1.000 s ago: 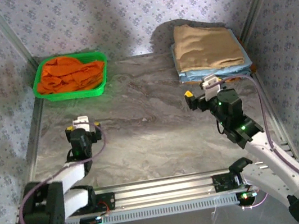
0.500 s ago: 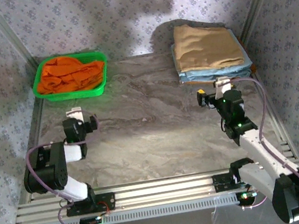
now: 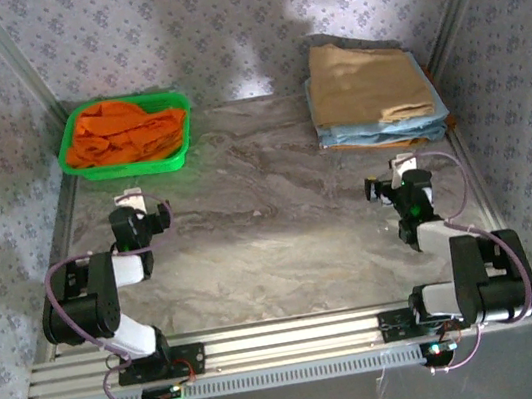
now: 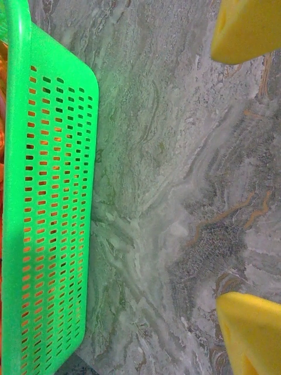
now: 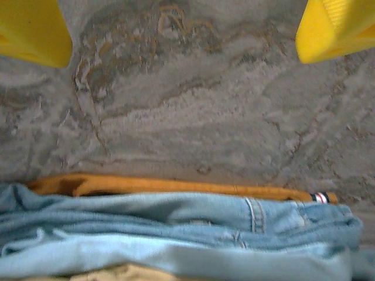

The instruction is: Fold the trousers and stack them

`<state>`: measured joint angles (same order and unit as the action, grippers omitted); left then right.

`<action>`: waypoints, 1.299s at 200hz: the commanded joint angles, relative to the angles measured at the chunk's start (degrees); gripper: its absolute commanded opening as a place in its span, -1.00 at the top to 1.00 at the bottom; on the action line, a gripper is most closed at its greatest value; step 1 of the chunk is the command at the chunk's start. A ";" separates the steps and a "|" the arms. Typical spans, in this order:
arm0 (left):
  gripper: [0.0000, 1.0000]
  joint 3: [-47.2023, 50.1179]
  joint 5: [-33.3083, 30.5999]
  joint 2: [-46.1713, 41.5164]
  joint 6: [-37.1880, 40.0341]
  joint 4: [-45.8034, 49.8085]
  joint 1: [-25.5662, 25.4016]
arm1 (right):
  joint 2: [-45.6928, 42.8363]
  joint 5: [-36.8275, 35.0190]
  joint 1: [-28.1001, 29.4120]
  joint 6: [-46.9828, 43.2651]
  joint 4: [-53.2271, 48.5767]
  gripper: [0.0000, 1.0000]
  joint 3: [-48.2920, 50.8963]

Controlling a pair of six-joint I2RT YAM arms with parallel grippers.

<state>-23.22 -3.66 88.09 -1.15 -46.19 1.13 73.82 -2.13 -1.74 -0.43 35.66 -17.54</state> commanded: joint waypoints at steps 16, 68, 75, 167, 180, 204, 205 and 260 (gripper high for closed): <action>-0.99 -0.64 0.69 -0.12 -0.60 -0.39 -0.07 | 8.18 -2.32 -0.19 0.06 21.71 -0.99 3.92; -0.99 -0.57 0.76 -0.09 -0.55 -0.38 -0.08 | 13.43 -2.50 0.44 -0.65 10.31 -0.99 -5.05; -0.99 -0.51 0.76 -0.12 -0.59 -0.39 -0.14 | 13.32 -2.17 0.21 -0.55 9.70 -0.99 -5.30; -0.99 -0.64 0.68 -0.07 -0.59 -0.39 -0.11 | 13.37 -2.35 0.33 -0.63 10.04 -0.99 -5.21; -0.99 -0.50 0.74 -0.07 -0.60 -0.34 -0.10 | 13.41 -2.32 0.33 -0.63 10.05 -0.99 -5.17; -0.99 -0.64 0.75 -0.09 -0.54 -0.31 -0.10 | 13.37 -2.32 0.33 -0.63 10.04 -0.99 -5.16; -0.99 -0.62 0.75 -0.06 -0.58 -0.30 -0.08 | 13.37 -2.29 0.33 -0.63 10.04 -0.99 -5.15; -0.99 -0.58 0.76 -0.12 -0.61 -0.38 -0.12 | 13.37 -2.30 0.33 -0.63 10.04 -0.99 -5.18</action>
<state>-23.22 -3.66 88.09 -1.15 -46.04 1.13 87.29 -3.64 -1.58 -0.69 45.82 -22.20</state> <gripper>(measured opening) 0.994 0.996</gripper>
